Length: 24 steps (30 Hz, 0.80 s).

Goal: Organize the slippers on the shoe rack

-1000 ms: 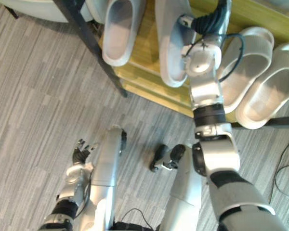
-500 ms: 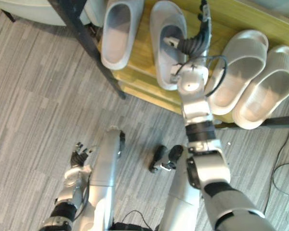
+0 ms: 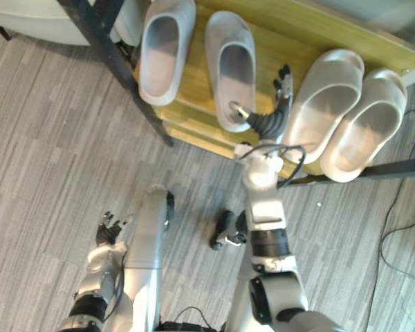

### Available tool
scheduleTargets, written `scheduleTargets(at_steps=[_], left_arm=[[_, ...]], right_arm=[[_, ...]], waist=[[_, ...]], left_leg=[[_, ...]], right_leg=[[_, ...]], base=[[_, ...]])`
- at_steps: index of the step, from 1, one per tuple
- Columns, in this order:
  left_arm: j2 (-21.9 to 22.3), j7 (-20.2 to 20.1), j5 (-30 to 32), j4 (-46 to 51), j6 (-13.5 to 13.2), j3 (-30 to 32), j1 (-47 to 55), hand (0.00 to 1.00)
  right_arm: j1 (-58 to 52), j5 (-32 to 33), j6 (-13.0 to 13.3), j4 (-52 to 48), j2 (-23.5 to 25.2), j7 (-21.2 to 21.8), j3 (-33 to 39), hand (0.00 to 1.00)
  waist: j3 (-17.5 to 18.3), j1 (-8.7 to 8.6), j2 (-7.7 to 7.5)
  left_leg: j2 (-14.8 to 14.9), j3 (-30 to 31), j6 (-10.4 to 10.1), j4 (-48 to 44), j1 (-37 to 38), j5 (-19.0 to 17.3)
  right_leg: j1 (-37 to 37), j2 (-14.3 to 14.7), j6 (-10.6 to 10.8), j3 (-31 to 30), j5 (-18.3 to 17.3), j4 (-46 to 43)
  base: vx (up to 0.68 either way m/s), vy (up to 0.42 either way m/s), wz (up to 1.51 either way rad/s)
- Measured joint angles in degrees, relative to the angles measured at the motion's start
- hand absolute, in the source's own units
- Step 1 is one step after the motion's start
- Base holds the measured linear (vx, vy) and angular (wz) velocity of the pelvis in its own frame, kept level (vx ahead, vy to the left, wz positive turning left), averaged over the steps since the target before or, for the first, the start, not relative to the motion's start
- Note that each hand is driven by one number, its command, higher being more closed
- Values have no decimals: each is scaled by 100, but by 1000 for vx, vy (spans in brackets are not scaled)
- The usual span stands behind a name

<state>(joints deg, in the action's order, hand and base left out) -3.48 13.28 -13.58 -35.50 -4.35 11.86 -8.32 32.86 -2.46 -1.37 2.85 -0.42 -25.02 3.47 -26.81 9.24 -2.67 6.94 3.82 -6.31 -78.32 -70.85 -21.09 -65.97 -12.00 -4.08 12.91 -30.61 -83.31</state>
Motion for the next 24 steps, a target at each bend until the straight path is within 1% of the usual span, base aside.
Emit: scheduleTargets(at_steps=[5, 9, 11, 18, 24], left_arm=[[14, 1, 1, 1, 15, 26, -2, 0], [27, 0, 12, 0, 55, 71, -2, 0], [29, 4, 11, 0, 75, 75, -3, 0], [34, 6, 11, 0, 85, 75, -5, 0], [42, 8, 12, -1, 90, 73, -19, 0]], right_arm=[[-62, 733, 145, 1, 45, 205, -229, 0], [-62, 1184, 235, 9, 46, 285, -371, 0], [-61, 1411, 280, 23, 47, 412, -429, 0], [64, 1865, 315, 101, 48, 497, -647, 0], [491, 2012, 344, 458, 46, 595, -719, 0]], waist=[[0, 0, 0], [0, 4, 0], [0, 11, 1], [-3, 24, 5], [-5, 55, 11]], left_leg=[[3, -12, 19, -1, -4, -24], [3, -16, 26, -4, -4, -33], [2, -13, 25, -4, -4, -34], [0, -7, 5, -4, -9, -48], [-2, 3, 0, -5, -18, -50]], right_leg=[[0, 0, -1, -5, 0, 10], [0, 0, -1, -9, -1, 10], [0, 0, -1, -9, -1, 9], [-1, 0, -4, -6, -3, 8], [-4, -2, -18, 5, -10, -1]], base=[[0, 0, 0], [0, 0, 0], [0, 0, 0], [0, 0, 0], [0, 0, 0]])
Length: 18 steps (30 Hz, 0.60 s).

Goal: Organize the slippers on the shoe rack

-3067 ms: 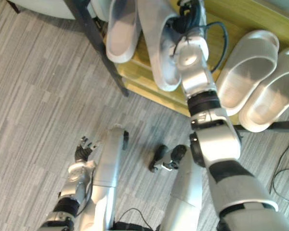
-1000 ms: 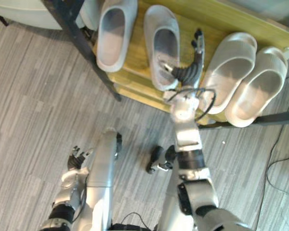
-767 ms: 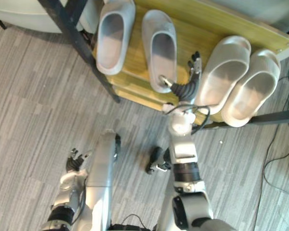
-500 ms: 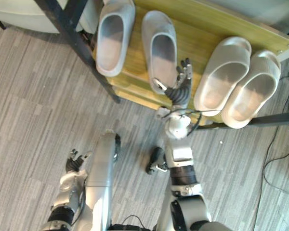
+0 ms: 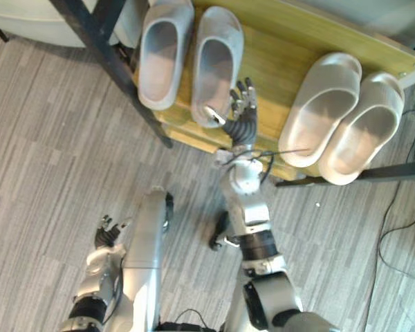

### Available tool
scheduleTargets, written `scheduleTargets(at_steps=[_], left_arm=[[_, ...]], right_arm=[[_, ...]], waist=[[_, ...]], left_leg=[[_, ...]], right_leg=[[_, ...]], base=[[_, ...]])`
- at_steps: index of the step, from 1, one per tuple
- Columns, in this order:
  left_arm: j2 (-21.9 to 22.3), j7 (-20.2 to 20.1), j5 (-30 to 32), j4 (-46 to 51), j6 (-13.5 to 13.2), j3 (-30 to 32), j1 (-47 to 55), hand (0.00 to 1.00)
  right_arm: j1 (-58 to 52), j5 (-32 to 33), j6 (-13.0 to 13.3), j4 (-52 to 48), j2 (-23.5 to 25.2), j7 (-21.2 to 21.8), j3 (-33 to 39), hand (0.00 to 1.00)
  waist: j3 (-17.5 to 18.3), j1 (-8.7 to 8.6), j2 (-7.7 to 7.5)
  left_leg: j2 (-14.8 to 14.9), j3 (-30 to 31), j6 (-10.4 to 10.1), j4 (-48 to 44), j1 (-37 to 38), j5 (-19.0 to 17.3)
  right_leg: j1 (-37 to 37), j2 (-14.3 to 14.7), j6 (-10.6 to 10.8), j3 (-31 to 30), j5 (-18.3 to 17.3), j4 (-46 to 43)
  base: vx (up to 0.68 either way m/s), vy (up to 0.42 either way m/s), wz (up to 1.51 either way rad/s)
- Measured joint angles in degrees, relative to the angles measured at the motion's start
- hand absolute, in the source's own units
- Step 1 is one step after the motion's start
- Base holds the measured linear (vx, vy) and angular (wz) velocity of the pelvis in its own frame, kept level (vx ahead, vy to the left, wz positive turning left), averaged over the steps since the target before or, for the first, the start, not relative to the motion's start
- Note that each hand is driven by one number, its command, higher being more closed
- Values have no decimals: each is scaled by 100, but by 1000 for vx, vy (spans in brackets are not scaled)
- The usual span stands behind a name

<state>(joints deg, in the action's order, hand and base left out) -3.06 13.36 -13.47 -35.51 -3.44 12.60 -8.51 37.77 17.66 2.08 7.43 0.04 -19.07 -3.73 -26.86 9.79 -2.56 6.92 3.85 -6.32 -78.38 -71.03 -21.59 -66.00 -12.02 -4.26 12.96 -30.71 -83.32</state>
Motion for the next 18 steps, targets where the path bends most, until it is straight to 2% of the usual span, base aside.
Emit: scheduleTargets(at_steps=[18], left_arm=[[84, 1, 6, -142, -6, -1, -110, 0]], right_arm=[[501, 255, 48, 487, -73, -63, 62, 0]], waist=[[43, 164, 145]], left_leg=[[13, 67, -22, -60, -100, 10]], right_leg=[[-84, -7, -105, 83, -56, -108]], base=[[0, -4, 0]])
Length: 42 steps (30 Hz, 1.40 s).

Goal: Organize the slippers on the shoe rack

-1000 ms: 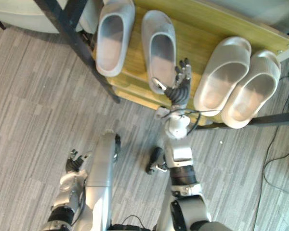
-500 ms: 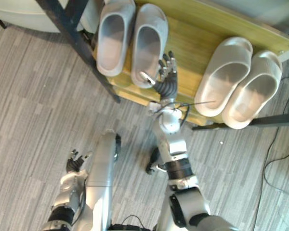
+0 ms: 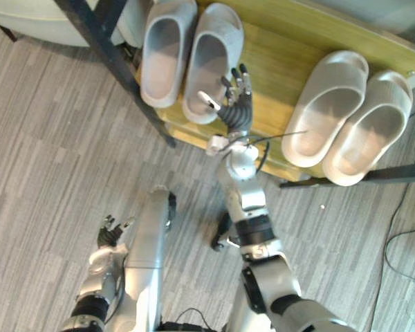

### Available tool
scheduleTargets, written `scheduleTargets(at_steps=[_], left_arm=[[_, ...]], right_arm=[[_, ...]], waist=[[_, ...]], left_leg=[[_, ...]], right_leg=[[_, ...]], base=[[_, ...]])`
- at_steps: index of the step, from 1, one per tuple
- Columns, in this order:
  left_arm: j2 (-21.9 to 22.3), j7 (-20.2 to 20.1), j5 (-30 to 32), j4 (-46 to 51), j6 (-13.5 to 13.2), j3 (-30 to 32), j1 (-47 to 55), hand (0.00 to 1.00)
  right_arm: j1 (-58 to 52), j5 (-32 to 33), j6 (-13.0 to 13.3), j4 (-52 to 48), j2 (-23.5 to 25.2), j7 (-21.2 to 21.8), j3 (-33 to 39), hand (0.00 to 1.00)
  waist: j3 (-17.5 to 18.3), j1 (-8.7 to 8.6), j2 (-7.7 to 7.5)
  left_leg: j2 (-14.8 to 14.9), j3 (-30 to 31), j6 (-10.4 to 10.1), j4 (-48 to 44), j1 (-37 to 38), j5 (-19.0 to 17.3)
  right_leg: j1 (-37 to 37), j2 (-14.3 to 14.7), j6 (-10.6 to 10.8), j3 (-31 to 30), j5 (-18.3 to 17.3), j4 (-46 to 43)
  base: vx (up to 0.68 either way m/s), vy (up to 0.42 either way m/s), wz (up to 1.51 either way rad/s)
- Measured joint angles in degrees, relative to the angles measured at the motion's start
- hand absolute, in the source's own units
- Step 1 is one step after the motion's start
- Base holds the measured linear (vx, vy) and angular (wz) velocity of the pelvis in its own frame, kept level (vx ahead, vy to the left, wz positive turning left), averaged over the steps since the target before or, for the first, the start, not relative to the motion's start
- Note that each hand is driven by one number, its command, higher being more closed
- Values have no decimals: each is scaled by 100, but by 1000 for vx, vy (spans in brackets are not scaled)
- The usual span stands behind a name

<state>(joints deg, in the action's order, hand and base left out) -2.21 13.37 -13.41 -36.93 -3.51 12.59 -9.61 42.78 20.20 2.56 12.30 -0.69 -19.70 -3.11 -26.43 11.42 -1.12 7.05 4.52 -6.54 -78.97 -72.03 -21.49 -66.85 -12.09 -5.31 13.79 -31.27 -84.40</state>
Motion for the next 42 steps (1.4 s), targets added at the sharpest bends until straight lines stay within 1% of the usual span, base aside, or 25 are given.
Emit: scheduleTargets(at_steps=[5, 8, 11, 15, 17, 18, 20, 21, 22, 23, 24, 25, 26, 27, 28, 29, 30, 31, 32, 34, 36, 37, 38, 41, 42], left_arm=[[28, -1, 1, -87, 2, 0, -32, 0], [47, -4, 4, -83, 5, 1, -37, 0], [121, 0, 46, -85, 4, 155, -12, 0], [125, -6, 94, -75, 1, 208, 117, 0], [108, -8, 103, -78, 0, 230, 247, 0], [106, -11, 104, -78, 0, 230, 275, 0], [88, -49, 218, -72, -7, 254, 423, 0], [86, -71, 219, -74, -6, 254, 444, 0], [80, -153, 260, -74, -12, 253, 554, 0], [82, -174, 291, -76, -14, 253, 634, 0], [85, -252, 357, -88, -14, 235, 834, 0], [85, -253, 372, -90, -13, 215, 883, 0], [88, -289, 444, -99, -15, 121, 1058, 0], [96, -330, 449, -107, -12, 63, 1115, 0], [122, -395, 496, -149, -33, -68, 1217, 0], [132, -424, 525, -195, -47, -134, 1243, 0], [148, -522, 705, -323, -78, -368, 1319, 0], [136, -531, 745, -353, -81, -446, 1324, 0], [92, -608, 869, -457, -100, -632, 1326, 0], [57, -661, 985, -606, -113, -867, 1375, 0], [26, -745, 1112, -871, -105, -1031, 1391, 0], [32, -755, 1119, -938, -104, -1119, 1395, 0], [48, -790, 1125, -978, -103, -1241, 1422, 0], [24, -891, 1229, -975, -104, -1436, 1500, 0], [14, -906, 1229, -971, -104, -1463, 1500, 0]], right_arm=[[-62, -62, -1, -32, -19, -19, 26, 0], [-312, -432, -46, -190, -43, -62, 73, 0], [-840, -783, -88, -719, -44, -71, 76, 0], [-1306, -1240, -109, -1061, -43, -65, 80, 0], [-1828, -1580, -146, -1395, -36, -38, 65, 0], [-1924, -1586, -146, -1440, -35, -28, 64, 0], [-2457, -1780, -146, -1683, -35, 140, 39, 0], [-2528, -1797, -146, -1717, -35, 158, 28, 0], [-2820, -1808, -132, -1872, -40, 285, -3, 0], [-2972, -1810, -120, -1926, -41, 347, -20, 0], [-3335, -1811, -96, -2018, -41, 461, -68, 0], [-3441, -1812, -83, -2042, -40, 502, -80, 0], [-3804, -1876, -34, -2055, -56, 651, -159, 0], [-3946, -1948, -25, -2055, -61, 715, -168, 0], [-4280, -2040, -20, -2054, -81, 857, -168, 0], [-4390, -2051, -16, -2053, -83, 903, -177, 0], [-4836, -2252, 2, -2042, -103, 1078, -181, 0], [-4944, -2260, 18, -2030, -120, 1111, -177, 0], [-5219, -2271, 34, -1968, -180, 1238, -160, 0], [-5513, -2320, 92, -1636, -215, 1338, -141, 0], [-5571, -2483, 106, -874, -223, 1474, -123, 0], [-5581, -2511, 87, -554, -226, 1516, -83, 0], [-5631, -2606, 76, -151, -226, 1565, 13, 0], [-5682, -2836, 21, 641, -285, 1689, 102, 0], [-5677, -2932, 12, 776, -299, 1696, 122, 0]], waist=[[31, -2, 57], [31, -16, 62], [28, -54, 67], [17, -142, 92], [16, -168, 91], [16, -178, 91], [20, -254, 90], [20, -261, 90], [30, -293, 86], [92, -309, 86], [316, -319, 83], [361, -327, 87], [506, -397, 68], [581, -418, 66], [748, -472, 57], [814, -497, 45], [1055, -551, 0], [1091, -570, -5], [1161, -610, -39], [1356, -709, -76], [1576, -885, -89], [1644, -910, -91], [1690, -931, -56], [1782, -976, 16], [1790, -986, 28]], left_leg=[[-3, -5, 1, 3, 13, 0], [-2, -10, 2, 39, 107, -1], [22, -49, 19, 121, 351, -16], [63, -108, 22, 337, 696, -13], [143, -204, 29, 619, 1062, -8], [146, -223, 31, 674, 1146, -7], [155, -326, 87, 1065, 1681, 29], [158, -341, 91, 1135, 1769, 32], [167, -413, 104, 1425, 2122, 57], [201, -459, 114, 1567, 2263, 63], [301, -588, 161, 1887, 2538, 96], [322, -632, 167, 2004, 2653, 120], [333, -777, 162, 2442, 3135, 210], [333, -818, 169, 2600, 3291, 235], [318, -914, 190, 2960, 3653, 308], [303, -943, 199, 3101, 3784, 336], [234, -1077, 227, 3622, 4254, 447], [219, -1106, 228, 3769, 4401, 482], [161, -1207, 242, 4204, 4849, 595], [90, -1314, 249, 4776, 5319, 747], [-26, -1406, 255, 5507, 5799, 1008], [-65, -1471, 257, 5808, 6009, 1125], [-89, -1530, 264, 6158, 6252, 1247], [-170, -1597, 282, 6789, 6694, 1493], [-186, -1597, 281, 6880, 6756, 1532]], right_leg=[[20, -1, 0, -2, -1, 10], [126, -1, 2, 4, -1, 57], [363, 3, 13, -2, 4, 169], [698, 42, 104, -4, 52, 426], [1040, 90, 202, -2, 108, 728], [1119, 93, 218, -4, 117, 790], [1616, 119, 270, -9, 185, 1192], [1699, 124, 276, -6, 200, 1267], [2026, 132, 330, 9, 254, 1574], [2173, 138, 354, 36, 292, 1740], [2450, 142, 360, 116, 400, 2120], [2565, 145, 371, 138, 441, 2250], [3030, 176, 382, 160, 584, 2725], [3187, 192, 389, 168, 638, 2902], [3526, 224, 395, 172, 778, 3294], [3651, 229, 410, 176, 823, 3441], [4059, 244, 480, 161, 981, 3943], [4193, 245, 482, 158, 1029, 4082], [4576, 256, 538, 134, 1154, 4487], [4986, 299, 597, 120, 1349, 5037], [5405, 349, 658, 113, 1617, 5706], [5551, 378, 677, 84, 1743, 5985], [5775, 437, 707, 58, 1910, 6361], [6210, 515, 767, 47, 2201, 7013], [6281, 520, 774, 55, 2238, 7104]], base=[[0, 0, 0], [0, 0, 0], [-1, 4, -2], [-7, 13, -4], [-2, 21, -10], [19, 28, -9], [57, 33, -4], [99, 41, -5], [82, 37, -6], [142, 70, -14], [126, 66, -13], [229, 112, -13], [212, 97, -5], [260, 112, -7], [179, 73, -4], [287, 107, -8], [198, 70, -5], [292, 92, -12], [217, 59, -10], [214, 64, -12], [149, 56, -11], [162, 54, -17], [156, 53, -20], [125, 57, -9], [62, 36, 4]])
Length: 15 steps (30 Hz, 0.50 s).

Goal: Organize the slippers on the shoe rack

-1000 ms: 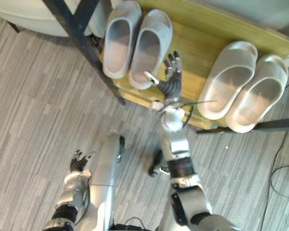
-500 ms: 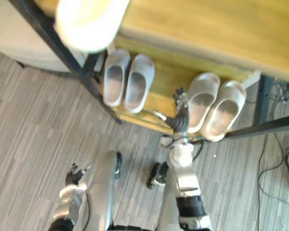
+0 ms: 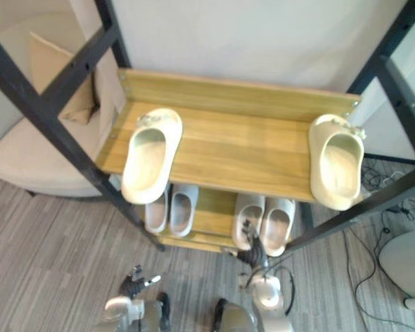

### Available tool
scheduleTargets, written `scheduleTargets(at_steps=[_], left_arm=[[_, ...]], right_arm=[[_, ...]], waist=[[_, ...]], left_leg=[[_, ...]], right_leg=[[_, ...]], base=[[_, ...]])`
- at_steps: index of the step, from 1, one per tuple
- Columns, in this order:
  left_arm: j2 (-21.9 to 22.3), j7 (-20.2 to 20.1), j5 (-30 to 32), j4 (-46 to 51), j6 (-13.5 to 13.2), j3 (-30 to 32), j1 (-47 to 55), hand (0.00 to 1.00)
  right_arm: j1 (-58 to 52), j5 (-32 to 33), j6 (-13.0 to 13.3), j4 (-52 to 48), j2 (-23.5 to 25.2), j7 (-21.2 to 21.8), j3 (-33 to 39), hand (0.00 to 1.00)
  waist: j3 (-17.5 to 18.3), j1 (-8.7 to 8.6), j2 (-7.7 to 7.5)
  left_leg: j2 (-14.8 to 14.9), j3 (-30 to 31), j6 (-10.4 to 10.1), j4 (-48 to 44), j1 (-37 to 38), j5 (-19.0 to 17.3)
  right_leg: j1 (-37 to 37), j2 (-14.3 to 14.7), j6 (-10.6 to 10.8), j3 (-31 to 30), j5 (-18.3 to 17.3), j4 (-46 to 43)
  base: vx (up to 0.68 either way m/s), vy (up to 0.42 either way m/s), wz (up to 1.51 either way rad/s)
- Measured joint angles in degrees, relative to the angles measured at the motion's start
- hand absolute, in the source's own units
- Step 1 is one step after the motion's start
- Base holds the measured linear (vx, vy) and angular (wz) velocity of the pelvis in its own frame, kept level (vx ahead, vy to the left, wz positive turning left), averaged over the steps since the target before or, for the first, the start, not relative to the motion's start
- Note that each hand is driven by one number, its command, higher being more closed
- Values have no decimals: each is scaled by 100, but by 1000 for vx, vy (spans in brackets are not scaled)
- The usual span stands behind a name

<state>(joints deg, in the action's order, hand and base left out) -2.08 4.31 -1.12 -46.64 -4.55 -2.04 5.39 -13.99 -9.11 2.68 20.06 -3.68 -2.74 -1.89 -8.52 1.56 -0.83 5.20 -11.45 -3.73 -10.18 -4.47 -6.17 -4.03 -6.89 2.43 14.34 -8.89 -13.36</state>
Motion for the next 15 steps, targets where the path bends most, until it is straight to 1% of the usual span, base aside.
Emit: scheduleTargets(at_steps=[2, 3, 5, 7, 10, 12, 13, 15], left_arm=[[-89, -15, 1, 114, -5, -223, 16, 0], [-109, -20, 1, 163, -6, -260, 33, 0], [-176, -95, 2, 416, -22, -526, 58, 0], [-213, -116, 7, 606, -26, -758, 80, 0], [-290, -150, 15, 923, -37, -1137, 121, 0], [-334, -262, -11, 1294, -117, -1566, 125, 0], [-344, -296, -14, 1372, -129, -1646, 131, 0], [-382, -478, -52, 1757, -144, -2019, 186, 0]], right_arm=[[38, -154, -14, 612, -53, 1, 178, 0], [41, -202, -16, 732, -71, -1, 210, 0], [161, -223, -22, 1379, -117, -31, 404, 0], [215, -222, -32, 1791, -126, -61, 487, 0], [320, -214, -50, 2216, -109, -77, 594, 0], [369, -213, -38, 2372, -111, -82, 622, 0], [392, -213, -44, 2413, -111, -83, 622, 0], [447, -211, -43, 2539, -111, -86, 626, 0]], waist=[[68, -21, 69], [82, -24, 86], [141, -34, 155], [183, -60, 179], [185, -83, 179], [233, -95, 162], [235, -95, 158], [243, -107, 151]], left_leg=[[-70, 14, 22, 337, 253, 142], [-81, 14, 29, 392, 293, 162], [-130, 45, 52, 595, 459, 256], [-165, 107, 61, 742, 537, 345], [-196, 128, 73, 960, 679, 473], [-229, 155, 91, 1140, 734, 603], [-232, 159, 95, 1165, 748, 618], [-253, 201, 109, 1286, 865, 687]], right_leg=[[245, 14, 33, 23, 134, 312], [288, 16, 40, 25, 154, 365], [469, 48, 56, 42, 255, 580], [559, 54, 64, 76, 316, 703], [614, 69, 63, 84, 377, 789], [629, 84, 55, 89, 446, 897], [636, 86, 55, 89, 450, 919], [741, 87, 62, 113, 479, 984]], base=[[42, 30, 8], [25, 24, 5], [8, 21, 6], [-15, 7, 12], [-54, 6, 4], [-84, 15, 0], [-67, 7, 3], [-46, 7, 6]])
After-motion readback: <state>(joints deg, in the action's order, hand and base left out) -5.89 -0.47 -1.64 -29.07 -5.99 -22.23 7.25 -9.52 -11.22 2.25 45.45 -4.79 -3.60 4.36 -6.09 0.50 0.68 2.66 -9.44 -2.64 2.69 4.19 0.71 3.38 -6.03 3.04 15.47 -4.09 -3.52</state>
